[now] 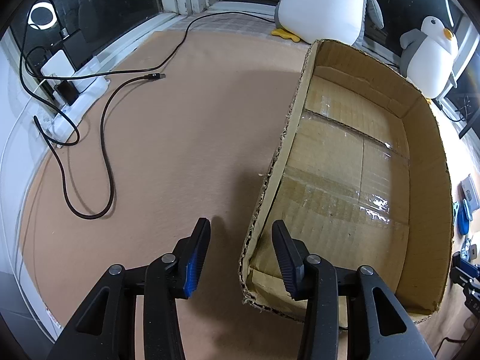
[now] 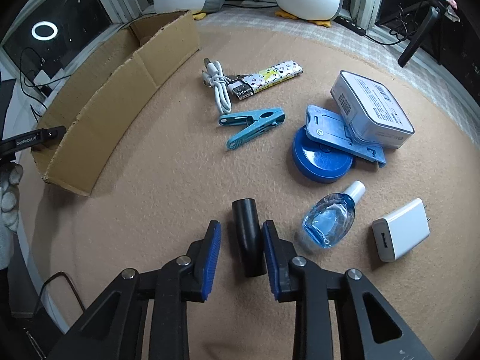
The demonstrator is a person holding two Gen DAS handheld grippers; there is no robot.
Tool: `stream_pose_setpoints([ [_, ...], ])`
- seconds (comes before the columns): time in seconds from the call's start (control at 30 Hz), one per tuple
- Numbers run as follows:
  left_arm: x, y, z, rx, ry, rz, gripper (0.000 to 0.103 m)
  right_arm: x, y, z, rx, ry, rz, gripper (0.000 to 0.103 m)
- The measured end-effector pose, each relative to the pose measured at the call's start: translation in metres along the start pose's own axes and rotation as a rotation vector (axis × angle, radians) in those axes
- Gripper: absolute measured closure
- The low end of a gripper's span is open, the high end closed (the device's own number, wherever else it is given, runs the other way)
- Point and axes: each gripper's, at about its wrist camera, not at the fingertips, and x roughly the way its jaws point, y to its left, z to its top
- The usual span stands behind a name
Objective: Organize rigid objects
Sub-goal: 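Reach the right tool to the black cylinder and close on it, then carry the black cylinder into the cardboard box and open the right tool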
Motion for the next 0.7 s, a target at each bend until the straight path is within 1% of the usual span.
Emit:
stream_pose_setpoints([
  [0.17, 0.002, -0.001, 0.0, 0.003, 0.002, -0.001, 0.057, 0.001, 0.003, 0.0, -0.003, 0.004, -0.016, 0.088],
  [0.47, 0.004, -0.003, 0.0, 0.007, 0.002, -0.005, 0.057, -0.004, 0.007, -0.004, 0.029, -0.008, 0.003, 0.088],
  [0.6, 0.004, -0.003, 0.0, 0.008, 0.0, -0.005, 0.057, -0.017, 0.013, -0.001, 0.04, -0.039, 0.03, 0.088],
  [0.7, 0.004, -0.003, 0.0, 0.008, 0.0, -0.005, 0.057, -0.031, 0.026, 0.006, 0.03, -0.078, 0.058, 0.088],
])
